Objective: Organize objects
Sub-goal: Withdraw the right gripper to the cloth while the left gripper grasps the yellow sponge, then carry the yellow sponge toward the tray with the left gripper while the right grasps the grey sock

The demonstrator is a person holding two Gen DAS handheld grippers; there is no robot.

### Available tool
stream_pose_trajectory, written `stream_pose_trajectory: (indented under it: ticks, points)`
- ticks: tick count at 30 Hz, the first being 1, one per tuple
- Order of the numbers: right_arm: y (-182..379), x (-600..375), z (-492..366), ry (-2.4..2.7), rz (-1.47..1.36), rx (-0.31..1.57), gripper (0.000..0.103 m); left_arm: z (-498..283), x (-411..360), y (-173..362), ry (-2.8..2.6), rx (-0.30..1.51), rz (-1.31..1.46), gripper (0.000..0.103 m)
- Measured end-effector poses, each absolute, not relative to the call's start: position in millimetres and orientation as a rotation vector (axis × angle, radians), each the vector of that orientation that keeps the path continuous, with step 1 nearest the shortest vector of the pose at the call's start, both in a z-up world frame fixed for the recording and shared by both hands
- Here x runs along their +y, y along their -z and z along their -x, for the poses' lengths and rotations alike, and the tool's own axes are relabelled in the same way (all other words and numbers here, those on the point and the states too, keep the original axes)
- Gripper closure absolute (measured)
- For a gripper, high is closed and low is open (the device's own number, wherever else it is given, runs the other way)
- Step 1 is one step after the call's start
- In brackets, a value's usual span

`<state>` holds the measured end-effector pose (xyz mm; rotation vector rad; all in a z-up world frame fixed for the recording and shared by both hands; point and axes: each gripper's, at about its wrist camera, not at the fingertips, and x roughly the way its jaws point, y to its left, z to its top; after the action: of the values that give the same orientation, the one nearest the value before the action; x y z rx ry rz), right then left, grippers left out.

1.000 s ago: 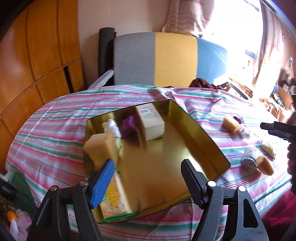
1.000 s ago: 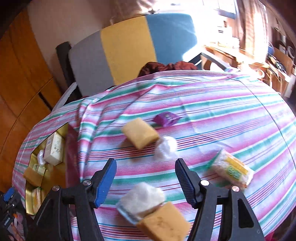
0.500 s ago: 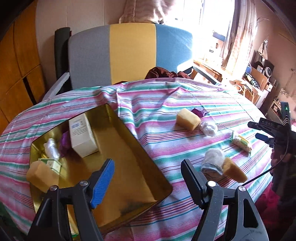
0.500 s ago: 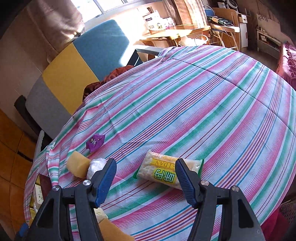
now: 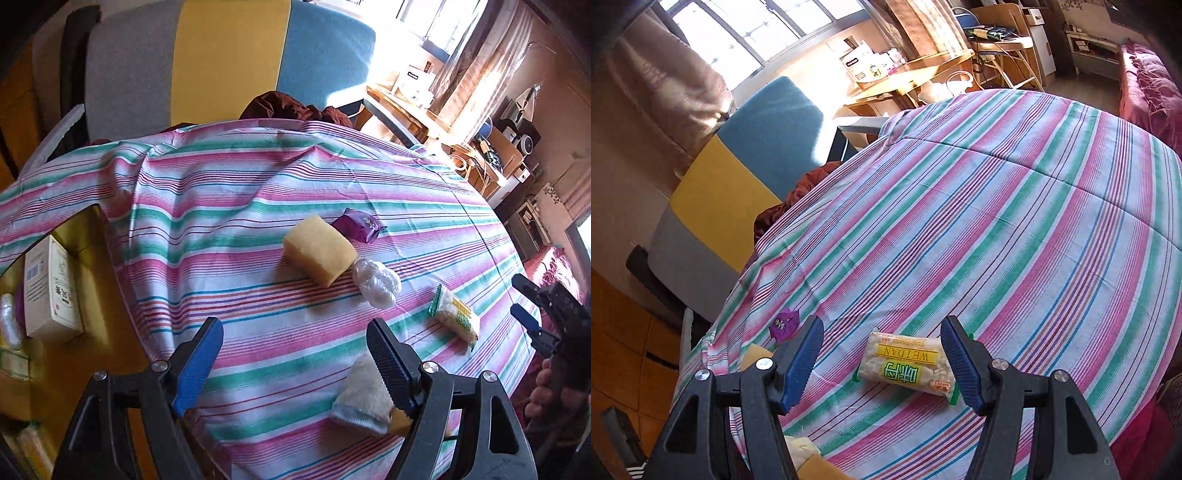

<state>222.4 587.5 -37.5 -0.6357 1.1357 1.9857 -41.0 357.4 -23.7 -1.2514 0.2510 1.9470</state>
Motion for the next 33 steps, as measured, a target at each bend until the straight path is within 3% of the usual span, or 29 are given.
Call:
stream_pose_trajectory:
  ticks: [19, 24, 29, 33]
  points:
    - [47, 578, -202, -2.040, 0.738, 1.183, 0.036, 100, 443, 69, -1.870, 0.025, 1.554, 0.022]
    - [48, 579, -201, -2.040, 0.746, 1.187, 0.036, 101, 473, 85, -1.914, 0.158, 1.561, 0.021]
    - [50, 582, -199, -2.038, 0.764, 1.173, 0.036, 89, 474, 94, -1.930, 0.291, 1.462, 0.038]
    - [50, 579, -193, -2.056, 0.792, 1.141, 0.036, 82, 457, 91, -1.925, 0.326, 1.402, 0.040]
